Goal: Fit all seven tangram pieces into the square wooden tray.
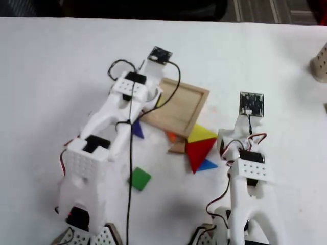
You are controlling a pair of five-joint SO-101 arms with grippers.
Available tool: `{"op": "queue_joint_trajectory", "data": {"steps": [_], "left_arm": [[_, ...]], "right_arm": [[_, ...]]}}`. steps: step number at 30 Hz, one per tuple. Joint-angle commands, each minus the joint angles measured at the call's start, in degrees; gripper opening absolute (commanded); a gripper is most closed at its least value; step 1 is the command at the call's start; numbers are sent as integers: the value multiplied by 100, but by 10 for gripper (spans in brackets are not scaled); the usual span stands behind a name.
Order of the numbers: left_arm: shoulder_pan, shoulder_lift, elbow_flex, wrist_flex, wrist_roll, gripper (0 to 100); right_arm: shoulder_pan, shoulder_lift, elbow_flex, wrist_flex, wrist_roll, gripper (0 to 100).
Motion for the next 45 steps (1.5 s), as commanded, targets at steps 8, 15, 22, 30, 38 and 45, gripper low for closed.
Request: {"op": "queue_joint_trajectory", "data": {"steps": [8, 15, 22, 30, 38, 45], "left_arm": [[-1015, -1323, -176, 1125, 985, 23], [-2167, -1446, -220, 1398, 1459, 23], [-3697, -1385, -158, 1749, 1644, 23], [-4207, -1446, 1925, 369, 1925, 23], [-4189, -2132, 2840, 185, 1143, 23], [-3890, -3266, 4105, -853, 431, 23]], "right_arm": [[-40, -22, -70, -127, 79, 21], [-40, -22, -70, -127, 79, 21], [-215, -22, -53, -110, 79, 21], [-1349, -84, -264, 4, 176, 21], [-3556, 40, -2180, 1947, 703, 18], [-4901, 1420, -2927, 1807, 686, 18]]}}
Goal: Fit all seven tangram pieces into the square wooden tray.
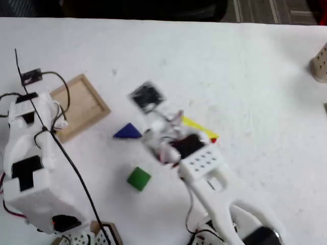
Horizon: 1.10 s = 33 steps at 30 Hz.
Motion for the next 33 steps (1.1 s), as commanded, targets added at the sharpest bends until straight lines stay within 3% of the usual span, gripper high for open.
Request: {"op": "queue_joint_trajectory", "data": {"steps": [1, 7, 10, 16, 20, 24, 30, 33], "left_arm": [[295, -1007, 826, -695, -352, 23], [505, -1745, 1582, -1433, -448, 26], [462, -1719, 1468, -1503, -396, 27], [110, -1420, 1064, -1503, 677, 28], [180, -1253, 818, -1503, 809, 28], [585, -1042, 615, -1547, 809, 28], [1068, -163, -255, -2409, 818, 28], [1244, 699, -1222, -1987, 791, 24]], "right_arm": [[-418, 804, -387, -119, 132, 18], [-963, 1631, -369, 127, 976, 21], [-1103, 1604, -246, 92, 1029, 30], [-1130, 1622, -9, 127, 1266, 235], [-1200, 1560, 105, 127, 1556, 252], [-813, 1420, 105, 127, 1477, 252], [75, 998, 105, 84, 897, 251], [444, 963, 132, -66, 747, 248]]}}
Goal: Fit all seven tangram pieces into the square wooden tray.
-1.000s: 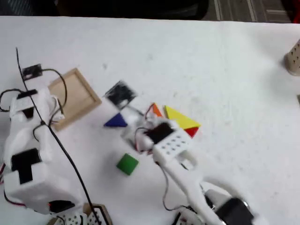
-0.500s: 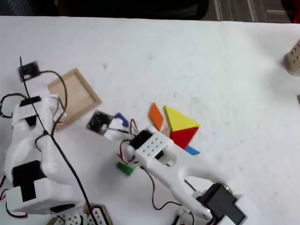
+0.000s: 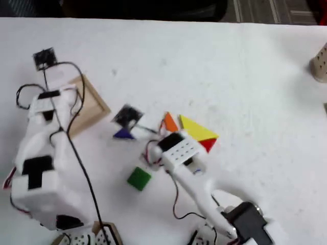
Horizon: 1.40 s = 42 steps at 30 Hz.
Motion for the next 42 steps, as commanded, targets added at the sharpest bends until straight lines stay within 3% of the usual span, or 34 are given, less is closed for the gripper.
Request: {"op": "queue_joint_trajectory", "data": {"steps": [1, 8, 12, 17, 24, 28, 38, 42], "left_arm": [[356, 1068, -1670, 484, 44, 24], [479, 2378, -3587, 3235, 53, 24], [919, 2352, -3288, 3719, 18, 23], [1446, 1508, -1996, 3297, -387, 23], [2149, -479, 721, 2198, -422, 23], [2299, -1411, 1662, 1899, -422, 23], [813, -2774, 2057, 1319, -404, 27], [127, -2826, 2057, 853, -387, 28]], "right_arm": [[470, -312, -9, -207, -185, 237], [787, -312, 0, -532, -176, 50], [787, -312, -9, -532, -176, 20], [875, -312, -9, -602, -176, 25], [1086, -312, -9, -716, -176, 25], [1077, -303, -9, -725, -185, 25], [945, -312, -9, -681, -484, 26], [716, -312, -9, -611, -484, 130]]}}
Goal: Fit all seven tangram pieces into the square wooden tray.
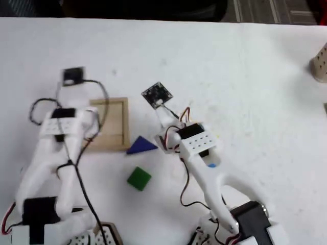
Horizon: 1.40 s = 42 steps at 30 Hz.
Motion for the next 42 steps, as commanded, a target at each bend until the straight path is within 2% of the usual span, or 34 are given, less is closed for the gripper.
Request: {"op": "queue_joint_trajectory", "data": {"steps": [1, 3, 5, 9, 11, 13, 15, 18, 23, 26, 32, 36, 42], "left_arm": [[-787, -303, -35, -651, -18, 28], [-1182, -303, -35, -844, -9, 28], [-1499, -295, -44, -1081, 9, 28], [-1534, -171, -53, -1284, 9, 28], [-1516, 48, -114, -1336, 9, 28], [-1490, 312, -290, -1345, -18, 28], [-1499, 602, -475, -1345, -26, 28], [-1499, 980, -738, -1345, -35, 28], [-1473, 1253, -932, -1345, -35, 28], [-1464, 1262, -932, -1345, -44, 28], [-1464, 1279, -932, -1380, -44, 28], [-1376, 1279, -932, -1380, -44, 28], [-1349, 1288, -932, -1389, -44, 28]], "right_arm": [[-251, -286, -44, 13, -44, 170], [-365, -277, -44, -4, -79, 234], [-488, -277, -44, -22, -123, 251], [-875, -40, -88, -277, -1222, 193], [-989, 268, -229, -453, -1380, 172], [-998, 681, -475, -453, -853, 170], [-1059, 1147, -853, -180, 193, 174], [-1059, 1833, -1653, 690, 1793, 245], [-1068, 2598, -2646, 1613, 2760, 392], [-1112, 2747, -2927, 1807, 3288, 423], [-1288, 2818, -3007, 2229, 4097, 423], [-1341, 2712, -3015, 2501, 4378, 423], [-1323, 2651, -2989, 2229, 4484, 423]]}}
